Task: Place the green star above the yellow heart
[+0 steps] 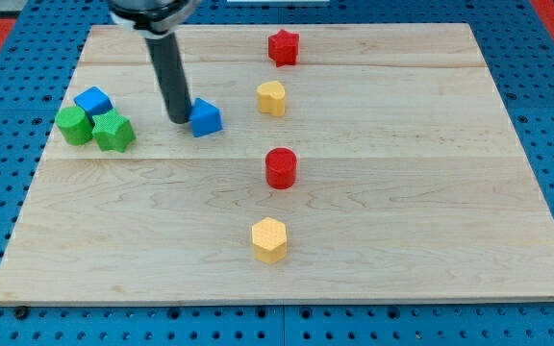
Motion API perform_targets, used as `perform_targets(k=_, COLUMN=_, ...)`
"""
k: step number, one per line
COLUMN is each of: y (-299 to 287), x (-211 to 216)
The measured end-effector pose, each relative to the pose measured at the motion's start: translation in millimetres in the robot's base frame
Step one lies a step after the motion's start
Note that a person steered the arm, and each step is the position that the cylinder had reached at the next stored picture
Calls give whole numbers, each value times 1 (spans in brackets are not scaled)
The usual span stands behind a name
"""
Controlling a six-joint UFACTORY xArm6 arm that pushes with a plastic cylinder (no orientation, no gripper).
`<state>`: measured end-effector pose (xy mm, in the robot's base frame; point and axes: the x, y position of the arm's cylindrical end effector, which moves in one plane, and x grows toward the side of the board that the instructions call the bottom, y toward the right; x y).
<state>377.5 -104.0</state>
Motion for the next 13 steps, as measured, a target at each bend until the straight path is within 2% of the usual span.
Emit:
perform_targets(k=1, y=48, x=5)
perform_targets(k=3, y=57, x=36)
perform_targets(k=5, y=54, x=84)
perform_targets(k=6, y=-8, x=106)
perform_targets(k=7, y=-68, x=86)
perform_targets(k=8, y=-102, x=62)
perform_targets(k=9, y=-117, x=73)
perform_targets(k=10, y=-117, x=49)
perform_targets(k=11, y=-83, x=30)
perform_targets(k=12, y=-56, x=-9)
perform_targets(k=13, y=-48, x=-23)
